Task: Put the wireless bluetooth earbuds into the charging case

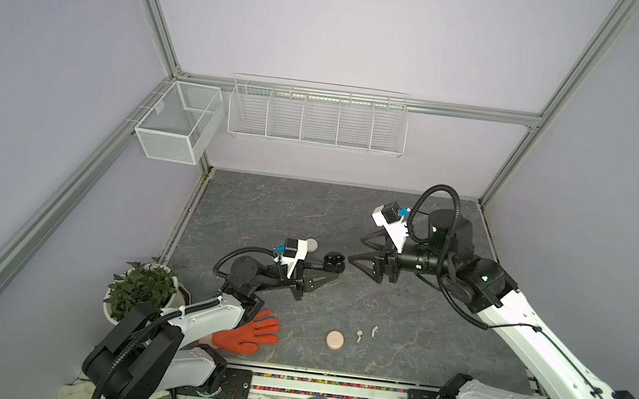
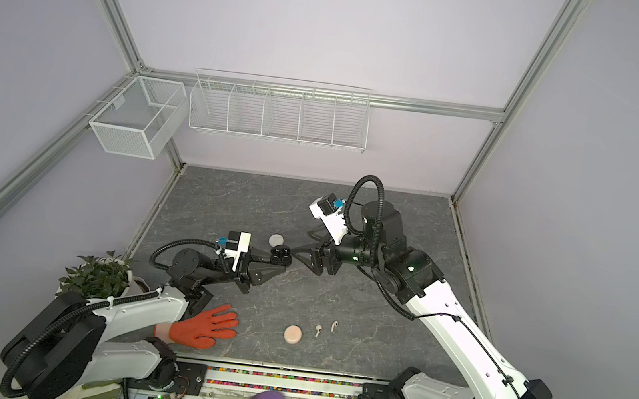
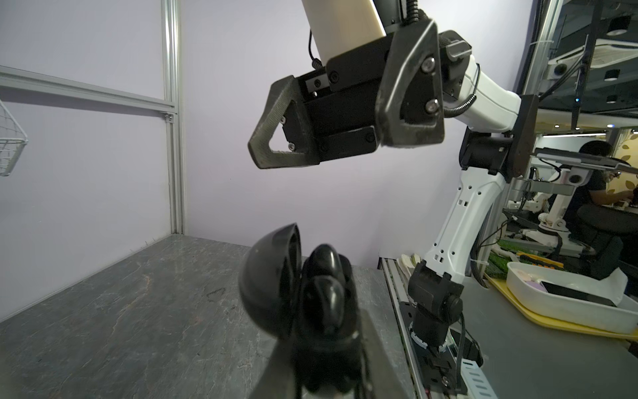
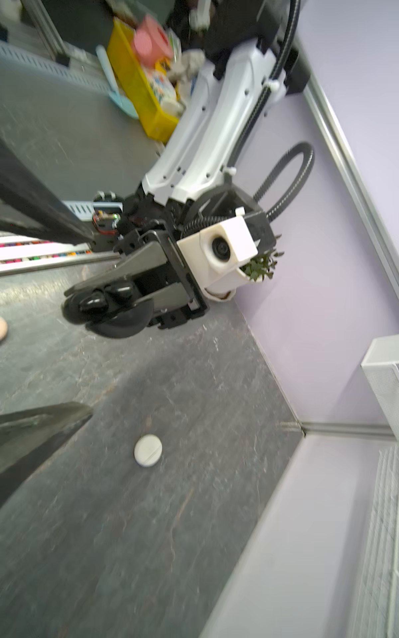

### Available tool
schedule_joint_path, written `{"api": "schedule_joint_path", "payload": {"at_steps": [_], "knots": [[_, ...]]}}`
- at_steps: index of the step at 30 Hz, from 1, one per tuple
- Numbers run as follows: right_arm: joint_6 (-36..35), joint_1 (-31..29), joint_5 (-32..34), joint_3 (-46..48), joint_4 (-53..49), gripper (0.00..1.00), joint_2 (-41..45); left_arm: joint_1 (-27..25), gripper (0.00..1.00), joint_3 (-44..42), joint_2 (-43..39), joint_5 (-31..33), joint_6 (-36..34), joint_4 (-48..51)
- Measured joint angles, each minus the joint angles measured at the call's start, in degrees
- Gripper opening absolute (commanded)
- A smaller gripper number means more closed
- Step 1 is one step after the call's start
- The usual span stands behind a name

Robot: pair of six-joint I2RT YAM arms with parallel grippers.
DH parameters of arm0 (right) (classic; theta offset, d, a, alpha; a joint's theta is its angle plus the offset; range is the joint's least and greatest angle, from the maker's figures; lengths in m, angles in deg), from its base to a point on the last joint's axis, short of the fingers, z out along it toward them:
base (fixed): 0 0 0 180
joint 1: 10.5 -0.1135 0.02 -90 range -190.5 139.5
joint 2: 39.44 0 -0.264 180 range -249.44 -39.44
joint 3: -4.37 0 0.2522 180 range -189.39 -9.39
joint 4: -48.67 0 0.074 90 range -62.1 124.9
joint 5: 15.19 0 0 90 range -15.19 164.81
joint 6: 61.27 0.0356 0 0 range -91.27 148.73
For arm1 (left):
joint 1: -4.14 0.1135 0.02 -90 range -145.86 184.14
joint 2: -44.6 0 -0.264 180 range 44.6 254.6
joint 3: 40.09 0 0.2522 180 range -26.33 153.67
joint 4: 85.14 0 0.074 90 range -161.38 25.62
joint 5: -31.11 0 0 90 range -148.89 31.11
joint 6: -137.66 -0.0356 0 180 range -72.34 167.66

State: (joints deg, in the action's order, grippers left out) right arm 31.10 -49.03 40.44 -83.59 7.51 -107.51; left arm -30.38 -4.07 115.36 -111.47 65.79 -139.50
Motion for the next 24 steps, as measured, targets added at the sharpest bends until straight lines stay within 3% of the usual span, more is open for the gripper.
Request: {"api": "schedule_joint_path", "payload": {"at_steps": [10,24], "knots": [[-1.53,1.33,-8.98,0.07,-7.02,0.78,-2.58,-2.4,0.0,0.48,-4.46,-2.99,-10.19,14.82],[-1.33,-0.02,-16.96,3.98,-7.82,0.66,-7.3,-2.43,0.0,1.75,-4.61,-4.74,-11.87,15.8]]}}
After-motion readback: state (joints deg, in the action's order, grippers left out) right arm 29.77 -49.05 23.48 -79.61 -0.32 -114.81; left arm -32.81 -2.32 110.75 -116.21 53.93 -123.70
